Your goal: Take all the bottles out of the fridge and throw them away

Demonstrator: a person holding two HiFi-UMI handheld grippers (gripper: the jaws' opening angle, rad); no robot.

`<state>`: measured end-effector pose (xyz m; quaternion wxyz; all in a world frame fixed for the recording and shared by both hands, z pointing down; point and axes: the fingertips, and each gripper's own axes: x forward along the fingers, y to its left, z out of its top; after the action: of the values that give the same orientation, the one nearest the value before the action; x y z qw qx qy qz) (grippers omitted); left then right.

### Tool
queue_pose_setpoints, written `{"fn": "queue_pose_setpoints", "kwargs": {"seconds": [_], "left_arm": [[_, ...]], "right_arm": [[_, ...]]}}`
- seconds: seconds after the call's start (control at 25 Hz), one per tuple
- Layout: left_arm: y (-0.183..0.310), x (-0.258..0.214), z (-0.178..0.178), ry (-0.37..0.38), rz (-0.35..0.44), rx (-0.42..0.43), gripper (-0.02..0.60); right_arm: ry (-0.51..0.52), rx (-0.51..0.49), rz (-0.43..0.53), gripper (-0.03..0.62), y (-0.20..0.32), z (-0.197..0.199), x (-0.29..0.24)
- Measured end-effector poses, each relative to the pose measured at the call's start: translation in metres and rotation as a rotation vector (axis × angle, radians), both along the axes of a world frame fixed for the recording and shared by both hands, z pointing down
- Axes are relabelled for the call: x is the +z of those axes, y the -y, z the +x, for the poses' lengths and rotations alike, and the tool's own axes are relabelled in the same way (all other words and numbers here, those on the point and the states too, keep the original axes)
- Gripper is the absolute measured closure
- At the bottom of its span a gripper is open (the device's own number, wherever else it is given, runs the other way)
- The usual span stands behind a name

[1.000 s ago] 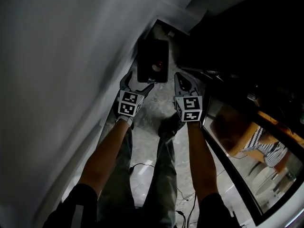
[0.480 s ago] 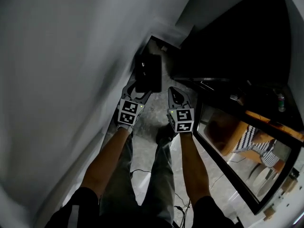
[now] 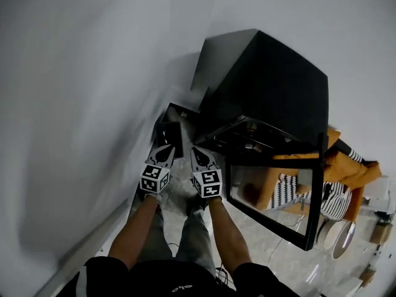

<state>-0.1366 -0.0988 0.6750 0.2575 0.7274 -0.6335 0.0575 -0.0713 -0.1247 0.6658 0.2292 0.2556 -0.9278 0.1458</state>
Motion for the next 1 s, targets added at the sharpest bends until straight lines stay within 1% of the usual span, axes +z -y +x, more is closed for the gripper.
{"fn": "queue_pose_setpoints", "kwargs": {"seconds": [0.16, 0.32, 0.48, 0.72, 1.0], "left_arm": [[0.003, -0.073, 0.029, -0.026, 0.063, 0.051, 0.574], [0.01, -0.128, 0.061, -0.065, 0.104, 0.104, 0.574], [0.025, -0.171, 0.09, -0.05, 0.145, 0.182, 0.574], [0.042, -0.212, 0.134, -0.033, 0.178, 0.281, 0.575], [0.052, -0.233, 0.17, -0.023, 0.203, 0.36, 0.575]], "right_arm": [[0.041, 0.047, 0.029, 0.592, -0.002, 0.02, -0.074], [0.068, 0.082, 0.079, 0.592, -0.001, 0.046, -0.131], [0.101, 0.141, 0.133, 0.592, 0.009, 0.07, -0.174], [0.106, 0.243, 0.173, 0.592, 0.018, 0.125, -0.209], [0.089, 0.342, 0.215, 0.592, 0.028, 0.182, -0.227]]}}
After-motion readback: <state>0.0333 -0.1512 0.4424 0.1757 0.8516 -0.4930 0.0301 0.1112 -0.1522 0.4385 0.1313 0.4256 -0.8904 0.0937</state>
